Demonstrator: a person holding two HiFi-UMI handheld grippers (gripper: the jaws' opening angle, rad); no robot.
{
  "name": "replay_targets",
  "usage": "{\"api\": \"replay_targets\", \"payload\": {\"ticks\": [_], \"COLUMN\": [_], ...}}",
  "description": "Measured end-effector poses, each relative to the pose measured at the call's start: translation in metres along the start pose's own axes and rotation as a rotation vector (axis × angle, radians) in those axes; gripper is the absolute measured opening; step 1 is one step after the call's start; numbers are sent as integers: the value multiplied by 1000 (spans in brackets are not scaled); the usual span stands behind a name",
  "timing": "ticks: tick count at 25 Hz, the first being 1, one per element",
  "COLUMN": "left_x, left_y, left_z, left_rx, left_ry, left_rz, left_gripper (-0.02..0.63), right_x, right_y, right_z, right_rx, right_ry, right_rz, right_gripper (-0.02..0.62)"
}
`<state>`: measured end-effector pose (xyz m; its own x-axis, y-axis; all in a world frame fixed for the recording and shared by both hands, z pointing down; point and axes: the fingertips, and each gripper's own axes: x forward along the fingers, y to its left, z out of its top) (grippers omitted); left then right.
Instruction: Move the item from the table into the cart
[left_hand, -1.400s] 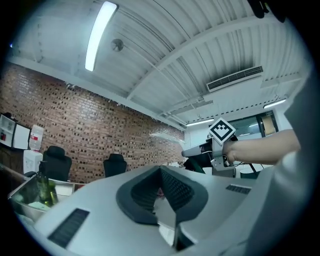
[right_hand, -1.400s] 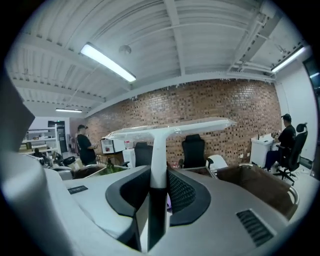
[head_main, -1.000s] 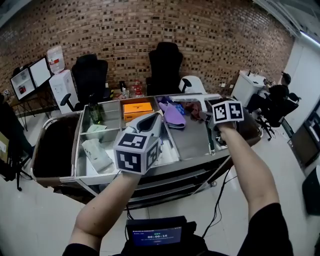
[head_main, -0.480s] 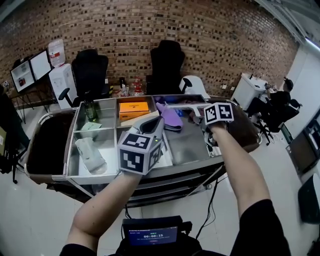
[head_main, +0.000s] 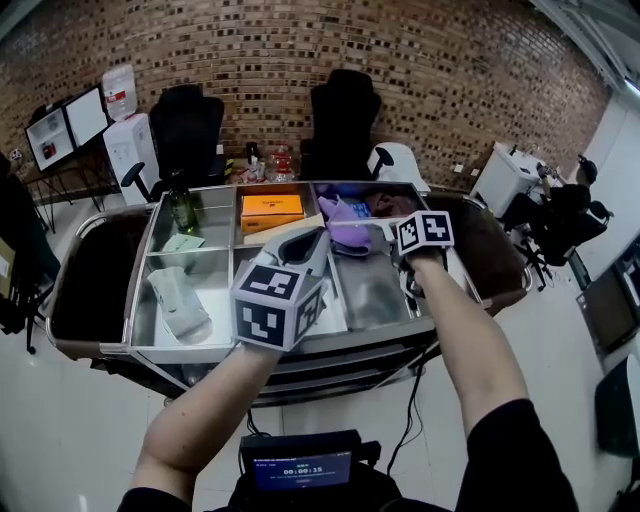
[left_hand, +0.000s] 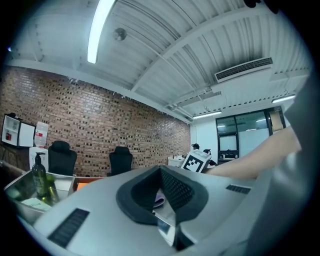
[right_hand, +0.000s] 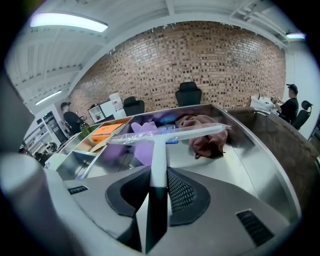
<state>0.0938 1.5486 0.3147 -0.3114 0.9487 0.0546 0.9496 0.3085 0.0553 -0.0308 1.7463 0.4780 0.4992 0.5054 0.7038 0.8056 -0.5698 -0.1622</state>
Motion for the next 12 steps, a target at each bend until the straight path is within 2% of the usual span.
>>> {"api": "replay_targets", "payload": {"ticks": [12], "left_x": [11], "left_y": [10], "left_z": [-24], "left_rx": [-29], "left_ry": [24], "left_rz": [9], "left_gripper": [0], "right_x": [37], "right_y": [-17], "right_z": [-30], "right_rx": [30], "right_ry": [77], "right_rz": [-35], "right_gripper": [80]}}
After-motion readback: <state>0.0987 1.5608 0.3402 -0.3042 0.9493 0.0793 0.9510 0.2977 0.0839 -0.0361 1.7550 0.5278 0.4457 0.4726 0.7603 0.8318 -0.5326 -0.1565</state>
